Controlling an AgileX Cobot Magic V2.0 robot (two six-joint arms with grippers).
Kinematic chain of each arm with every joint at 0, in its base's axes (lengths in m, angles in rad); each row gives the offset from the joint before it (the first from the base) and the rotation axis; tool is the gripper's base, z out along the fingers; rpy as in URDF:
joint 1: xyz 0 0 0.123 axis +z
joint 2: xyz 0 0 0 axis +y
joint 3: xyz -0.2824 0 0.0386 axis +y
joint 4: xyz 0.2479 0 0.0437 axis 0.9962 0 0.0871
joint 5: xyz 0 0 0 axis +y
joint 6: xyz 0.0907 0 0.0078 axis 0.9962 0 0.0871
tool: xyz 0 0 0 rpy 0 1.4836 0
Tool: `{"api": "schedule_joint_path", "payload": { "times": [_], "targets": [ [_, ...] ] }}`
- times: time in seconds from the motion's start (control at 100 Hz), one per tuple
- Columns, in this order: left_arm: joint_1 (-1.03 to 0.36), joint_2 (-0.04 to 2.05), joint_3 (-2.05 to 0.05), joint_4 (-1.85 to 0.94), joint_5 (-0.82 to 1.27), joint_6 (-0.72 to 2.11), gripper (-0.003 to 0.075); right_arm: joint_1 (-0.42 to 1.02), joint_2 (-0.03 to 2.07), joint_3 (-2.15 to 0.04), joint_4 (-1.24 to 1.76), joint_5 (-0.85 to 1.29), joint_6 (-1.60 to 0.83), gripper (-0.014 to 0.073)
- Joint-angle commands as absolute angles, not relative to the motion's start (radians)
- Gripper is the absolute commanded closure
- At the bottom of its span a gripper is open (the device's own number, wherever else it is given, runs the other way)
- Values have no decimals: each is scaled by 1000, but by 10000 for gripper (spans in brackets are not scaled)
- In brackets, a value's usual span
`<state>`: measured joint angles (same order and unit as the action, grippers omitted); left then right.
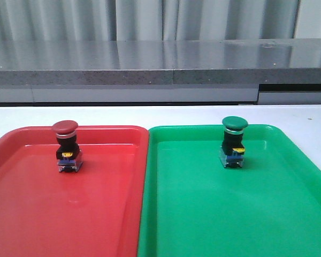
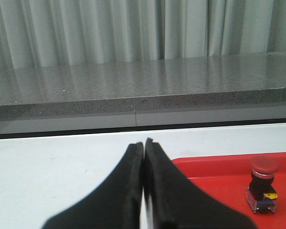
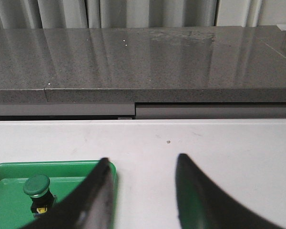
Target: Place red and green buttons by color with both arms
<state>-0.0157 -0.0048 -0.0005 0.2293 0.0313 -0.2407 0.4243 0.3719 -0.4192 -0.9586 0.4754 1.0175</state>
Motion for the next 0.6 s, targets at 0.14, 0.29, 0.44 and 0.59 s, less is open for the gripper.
{"api": "schedule_joint_path", "payload": {
  "times": [0.14,0.29,0.44,0.59],
  "targets": [
    [-16,-39,27,224,-45,-243,739,420,377,-445,-1009,431,1017,659],
    [-16,-39,27,224,-45,-243,739,420,377,-445,-1009,430,1017,661],
    [-16,-39,27,224,-45,-243,739,420,377,-445,-1009,429,1017,661],
    [-16,-39,27,224,-45,-243,739,420,377,-445,-1009,429,1017,661]
  ]
}}
